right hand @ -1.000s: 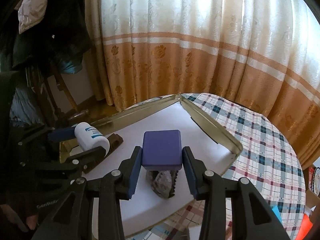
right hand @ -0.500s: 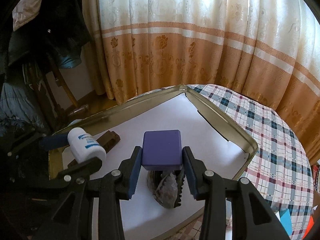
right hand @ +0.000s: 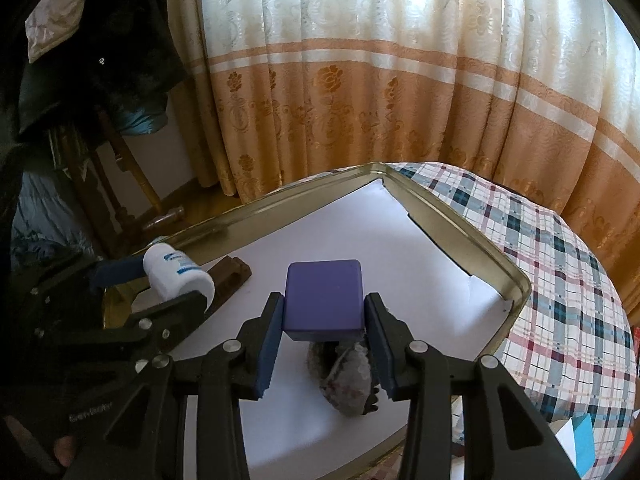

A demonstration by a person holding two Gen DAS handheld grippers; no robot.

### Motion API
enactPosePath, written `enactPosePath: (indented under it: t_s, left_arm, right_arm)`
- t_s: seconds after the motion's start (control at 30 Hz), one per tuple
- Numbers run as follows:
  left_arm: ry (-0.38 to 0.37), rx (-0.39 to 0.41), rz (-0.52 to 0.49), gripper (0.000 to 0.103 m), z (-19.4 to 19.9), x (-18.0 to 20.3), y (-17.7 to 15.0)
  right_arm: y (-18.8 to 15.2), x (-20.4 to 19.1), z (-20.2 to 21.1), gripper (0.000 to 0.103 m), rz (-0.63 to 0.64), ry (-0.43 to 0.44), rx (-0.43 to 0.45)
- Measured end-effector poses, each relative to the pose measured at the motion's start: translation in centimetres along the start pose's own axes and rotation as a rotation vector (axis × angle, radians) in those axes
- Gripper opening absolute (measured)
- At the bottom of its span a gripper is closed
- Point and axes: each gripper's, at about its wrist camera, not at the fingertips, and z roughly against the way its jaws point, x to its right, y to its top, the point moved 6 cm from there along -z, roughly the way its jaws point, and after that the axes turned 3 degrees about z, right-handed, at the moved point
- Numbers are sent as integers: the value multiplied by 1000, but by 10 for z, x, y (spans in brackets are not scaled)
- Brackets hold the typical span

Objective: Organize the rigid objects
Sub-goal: 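Lower the cube and bottle into the tray and open both tools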

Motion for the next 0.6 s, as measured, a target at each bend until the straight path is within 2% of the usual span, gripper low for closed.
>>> enactPosePath:
  t_s: [0.1,0.53,0.6]
  left_arm:
    - [-25,-6,21,56,-1,-6,2]
    - [-21,-13,8,57,-3,-5,2]
    - [-23,-26,21,58,-5,-6,2]
  right_arm:
    - [-2,-6,4,44,13,3,8]
    - [-16,-22,4,44,32,37,-16]
    - [-17,-23,4,53,36,37,-13]
